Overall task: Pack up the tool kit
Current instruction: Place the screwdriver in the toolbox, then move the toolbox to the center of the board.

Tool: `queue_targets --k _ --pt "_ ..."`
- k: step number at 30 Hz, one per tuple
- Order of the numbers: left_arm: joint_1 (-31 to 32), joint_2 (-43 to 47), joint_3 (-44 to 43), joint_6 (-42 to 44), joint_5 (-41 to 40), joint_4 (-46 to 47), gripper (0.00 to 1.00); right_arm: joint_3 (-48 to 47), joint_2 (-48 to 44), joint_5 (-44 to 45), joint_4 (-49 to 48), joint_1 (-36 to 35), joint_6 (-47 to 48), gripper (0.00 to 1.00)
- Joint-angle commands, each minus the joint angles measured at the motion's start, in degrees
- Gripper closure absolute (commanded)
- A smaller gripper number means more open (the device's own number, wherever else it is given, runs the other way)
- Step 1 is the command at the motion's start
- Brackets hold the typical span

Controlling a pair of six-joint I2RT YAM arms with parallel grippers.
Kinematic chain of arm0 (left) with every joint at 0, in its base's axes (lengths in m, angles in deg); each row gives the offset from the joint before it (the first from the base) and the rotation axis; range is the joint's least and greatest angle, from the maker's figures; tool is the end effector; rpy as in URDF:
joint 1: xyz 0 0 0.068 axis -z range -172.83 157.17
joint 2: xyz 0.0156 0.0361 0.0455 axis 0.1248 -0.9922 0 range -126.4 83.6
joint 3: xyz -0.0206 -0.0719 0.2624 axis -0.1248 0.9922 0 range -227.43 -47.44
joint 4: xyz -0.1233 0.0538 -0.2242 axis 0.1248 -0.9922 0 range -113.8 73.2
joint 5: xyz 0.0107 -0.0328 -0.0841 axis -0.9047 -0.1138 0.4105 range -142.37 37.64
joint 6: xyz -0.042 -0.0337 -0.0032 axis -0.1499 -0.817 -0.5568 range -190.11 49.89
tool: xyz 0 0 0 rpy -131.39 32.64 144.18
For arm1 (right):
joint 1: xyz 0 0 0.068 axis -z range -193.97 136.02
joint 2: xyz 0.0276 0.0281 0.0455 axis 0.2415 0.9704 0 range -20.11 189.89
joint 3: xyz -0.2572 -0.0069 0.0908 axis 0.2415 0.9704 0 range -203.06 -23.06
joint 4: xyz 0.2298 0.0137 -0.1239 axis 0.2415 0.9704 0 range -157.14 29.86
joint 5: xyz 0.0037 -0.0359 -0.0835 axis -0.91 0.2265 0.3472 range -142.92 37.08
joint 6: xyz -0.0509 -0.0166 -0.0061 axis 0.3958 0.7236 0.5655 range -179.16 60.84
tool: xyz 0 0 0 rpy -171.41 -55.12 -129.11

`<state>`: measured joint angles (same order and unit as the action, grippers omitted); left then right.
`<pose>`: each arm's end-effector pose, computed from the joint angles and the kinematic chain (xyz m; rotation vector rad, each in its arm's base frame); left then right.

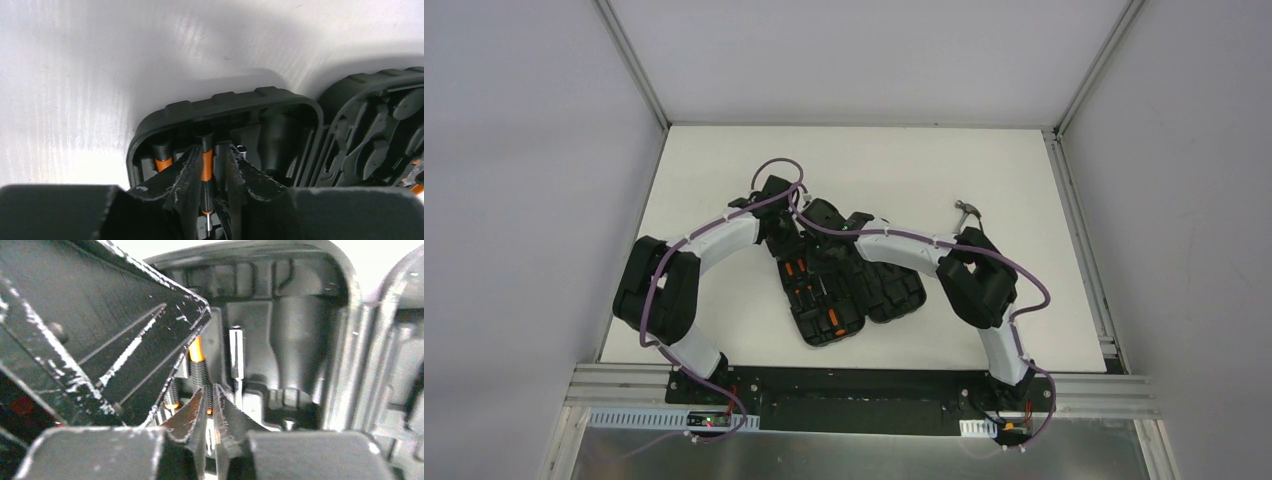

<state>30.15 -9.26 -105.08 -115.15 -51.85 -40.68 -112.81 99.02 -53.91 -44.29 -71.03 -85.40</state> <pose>0.2983 -0.1269 0.1908 -0.5072 2.6193 -0.4225 0.2489 0.3852 0.1895 -0.6967 2.4991 0.6065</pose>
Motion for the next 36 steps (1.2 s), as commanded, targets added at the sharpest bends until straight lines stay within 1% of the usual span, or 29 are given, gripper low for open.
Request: queue_targets --k 1,3,7,8,11,12,13,14,18,20,23,26,27,31,36 --pt "1.89 2.05 -2.3 3.9 -4.13 -4.0 0.67 1.56 -4.43 -1.19 3.1 0.03 4.66 0.85" --pt "1.96 4.9 -4.09 4.79 -5.7 -4.3 0.59 2.1 -8.3 -0.13 3.15 0.88 5.28 0.79" --pt "1.64 11.6 -6.07 7.18 -10.71 -4.74 0.41 5.64 -14.26 0.64 3.53 3.29 6.35 0.64" --pt "1.33 13.4 -6.27 7.73 -11.68 -4.9 0.35 6.76 -15.38 2.16 4.15 3.92 6.44 0.61" --pt "0.67 19.37 -6.04 9.59 -15.02 -5.7 0.17 12.02 -18.88 5.32 5.86 6.4 6.54 0.56" --pt "0.4 21.69 -5.64 10.87 -16.13 -5.99 0.09 13.93 -20.12 6.05 5.98 6.99 6.41 0.55" --pt "0.13 23.9 -5.29 12.06 -17.14 -6.31 0.04 15.71 -21.08 6.47 6.05 7.56 6.26 0.54" --pt "-0.07 25.97 -5.05 13.21 -18.38 -6.78 0.01 17.37 -22.03 6.43 6.03 8.09 6.02 0.53" --pt "-0.5 34.5 -3.37 18.6 -23.45 -7.84 0.01 21.81 -23.47 5.09 5.54 8.41 4.1 0.52" --pt "-0.48 38.4 -2.36 21.8 -25.89 -7.89 0.01 23.59 -23.49 3.18 3.53 8.23 2.06 0.5" --pt "-0.54 42.6 -0.42 25.56 -30.42 -7.52 0.01 24.62 -22.62 1.58 0.71 7.28 -0.47 0.5" --pt "-0.57 45.29 3.3 27.63 -34.57 -4.94 0.01 23.65 -20.3 1.54 -1.2 5.76 -1.82 0.5" --pt "-0.57 46.18 4.95 28.13 -35.19 -3.44 0.01 22.96 -19.19 -0.01 -1.49 5.39 -2.48 0.5" --pt "-0.87 47.35 7.66 28.9 -34.25 -1.78 0.01 19.74 -15.27 -2.59 -1.71 4.09 -4.68 0.5" --pt "-0.92 51.69 9.78 29.66 -36.29 -1.79 0.01 15.69 -12.85 -2.48 -1.05 1.74 -5.77 0.5"
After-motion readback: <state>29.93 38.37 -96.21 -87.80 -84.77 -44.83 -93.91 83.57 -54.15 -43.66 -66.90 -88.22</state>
